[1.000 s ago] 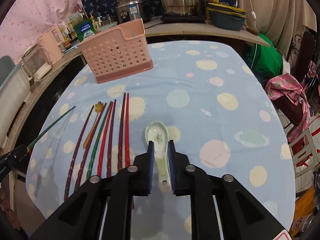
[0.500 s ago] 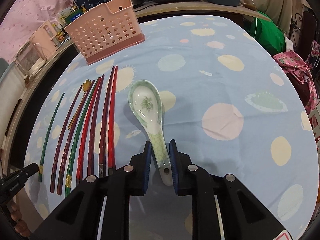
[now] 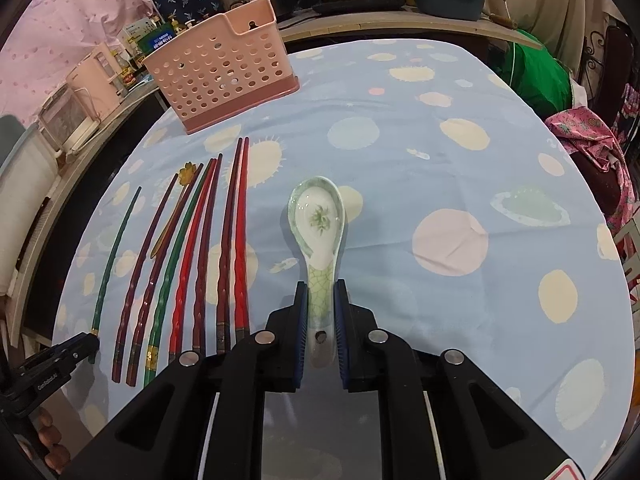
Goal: Organize utensils
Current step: 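Lift the green chopstick and white spoon with both tools toward the pink basket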
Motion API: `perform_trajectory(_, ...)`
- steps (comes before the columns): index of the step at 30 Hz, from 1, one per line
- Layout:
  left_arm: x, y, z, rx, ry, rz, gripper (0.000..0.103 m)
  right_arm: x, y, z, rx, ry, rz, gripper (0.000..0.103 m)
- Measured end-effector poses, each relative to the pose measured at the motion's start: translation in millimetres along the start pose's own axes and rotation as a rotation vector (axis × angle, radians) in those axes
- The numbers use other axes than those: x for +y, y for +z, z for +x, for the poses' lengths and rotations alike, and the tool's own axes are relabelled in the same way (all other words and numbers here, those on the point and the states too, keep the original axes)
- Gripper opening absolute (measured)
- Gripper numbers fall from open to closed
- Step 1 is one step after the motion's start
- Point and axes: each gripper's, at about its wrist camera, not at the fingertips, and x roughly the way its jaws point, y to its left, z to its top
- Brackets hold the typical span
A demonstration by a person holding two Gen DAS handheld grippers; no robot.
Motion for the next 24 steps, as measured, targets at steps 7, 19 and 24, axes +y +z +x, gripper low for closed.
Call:
perform_trajectory(7,-3.5,7.5,-21.6,-0.046,-0.005,0.015,0.007,2.2,7.2,-16.1,-0.027,0.016,0.001,0.012)
perform_trajectory(19,-17.1,79.5,-100.2,-0.279,0.013,0.031,0.007,-2.1,39.4,-37.7,-0.094,0.004,0.010,0.008)
perform_trajectory(24,-27.0,117.7,-125.7,-0.361,0.024,0.043,0.007,-0.2,56.1,-44.6,-0.124,0.010,0.001,0.007)
